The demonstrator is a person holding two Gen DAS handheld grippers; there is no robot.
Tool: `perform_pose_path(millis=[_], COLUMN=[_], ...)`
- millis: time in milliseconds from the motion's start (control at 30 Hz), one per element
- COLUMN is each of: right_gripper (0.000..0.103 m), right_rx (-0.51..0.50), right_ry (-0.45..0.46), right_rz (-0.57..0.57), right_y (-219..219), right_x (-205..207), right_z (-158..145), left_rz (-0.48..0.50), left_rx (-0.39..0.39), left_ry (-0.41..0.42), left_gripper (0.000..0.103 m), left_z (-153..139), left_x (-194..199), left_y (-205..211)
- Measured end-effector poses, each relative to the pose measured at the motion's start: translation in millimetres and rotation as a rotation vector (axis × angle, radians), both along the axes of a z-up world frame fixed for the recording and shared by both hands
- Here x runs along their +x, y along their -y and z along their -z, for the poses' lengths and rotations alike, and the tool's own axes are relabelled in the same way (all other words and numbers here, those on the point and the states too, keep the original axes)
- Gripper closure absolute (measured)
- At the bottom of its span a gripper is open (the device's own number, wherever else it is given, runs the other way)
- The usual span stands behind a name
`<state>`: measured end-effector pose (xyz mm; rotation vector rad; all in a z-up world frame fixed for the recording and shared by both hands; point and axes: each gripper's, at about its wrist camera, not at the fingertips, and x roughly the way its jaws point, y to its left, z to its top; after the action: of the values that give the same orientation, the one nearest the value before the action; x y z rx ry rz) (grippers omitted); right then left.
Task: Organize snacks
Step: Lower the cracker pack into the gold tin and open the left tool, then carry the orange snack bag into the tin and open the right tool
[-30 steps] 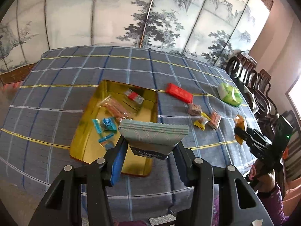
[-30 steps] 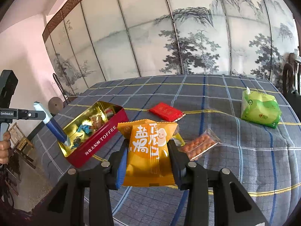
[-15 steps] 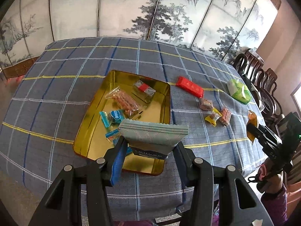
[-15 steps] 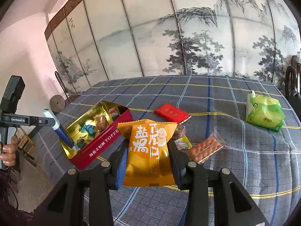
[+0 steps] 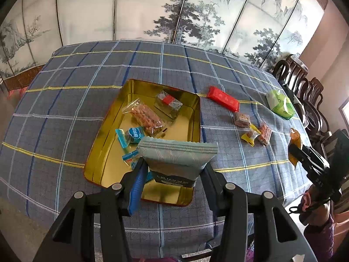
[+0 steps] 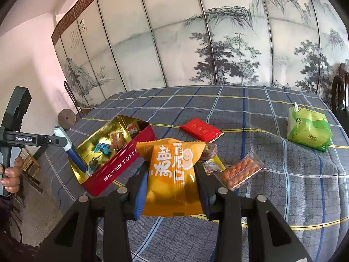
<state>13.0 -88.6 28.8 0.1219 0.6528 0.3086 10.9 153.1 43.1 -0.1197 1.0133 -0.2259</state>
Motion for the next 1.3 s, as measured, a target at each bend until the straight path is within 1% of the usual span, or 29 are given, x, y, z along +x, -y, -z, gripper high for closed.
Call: perform_pose_path(millis=[200,500,533,600,800,900,967,1033,1167,1233,1300], right_gripper=[0.063,0.063,0.063,0.063,0.063,0.063,0.063,0.063,0.063,0.063,0.063], right_rx=[0.004,0.004,0.003,0.002,0.003,-0.002,-0.003,-0.006,-0.011,-0.011,-0.011], right_ry=[-0.002,-0.011,-0.012,-0.014,-0.017,-0.016,-0.014,-0.012,-0.007,-0.004,-0.005], right_rz=[-0.001,0.003,0.003,0.002,0.001,0.000,-0.001,-0.005,-0.020,-0.030,-0.040], right_y=[0,0,0,0,1,0,-1,-3,-8,-13,-17], right_x=[1,3,3,3,3,3,3,3,4,5,5], right_z=[0,5,6,6,7,7,6,3,0,-2,-2], left_rz=[-0.005,-0.006,-0.006,-0.004,-0.015,-0.026,-0.041,-0.053,-0.069,-0.086,-0.099], left_rx=[0.012,0.016,0.020,0.021,0.034,0.020,0.015,0.022,0.016,0.034,0.052], left_ry=[0.000,-0.032,-0.028,-0.021,-0.004,0.008,0.030,0.041,0.036,0.042,0.050], left_gripper=[0.058,0.058,0.059,0.063,0.063,0.063,0.063,0.061,0.061,0.058,0.050], left_z=[5,17,18,18,18,16,13,12,14,16,17], left_x=[10,23,24,26,36,37,34,30,25,21,15], left_y=[2,4,5,6,5,3,0,-3,-9,-12,-14])
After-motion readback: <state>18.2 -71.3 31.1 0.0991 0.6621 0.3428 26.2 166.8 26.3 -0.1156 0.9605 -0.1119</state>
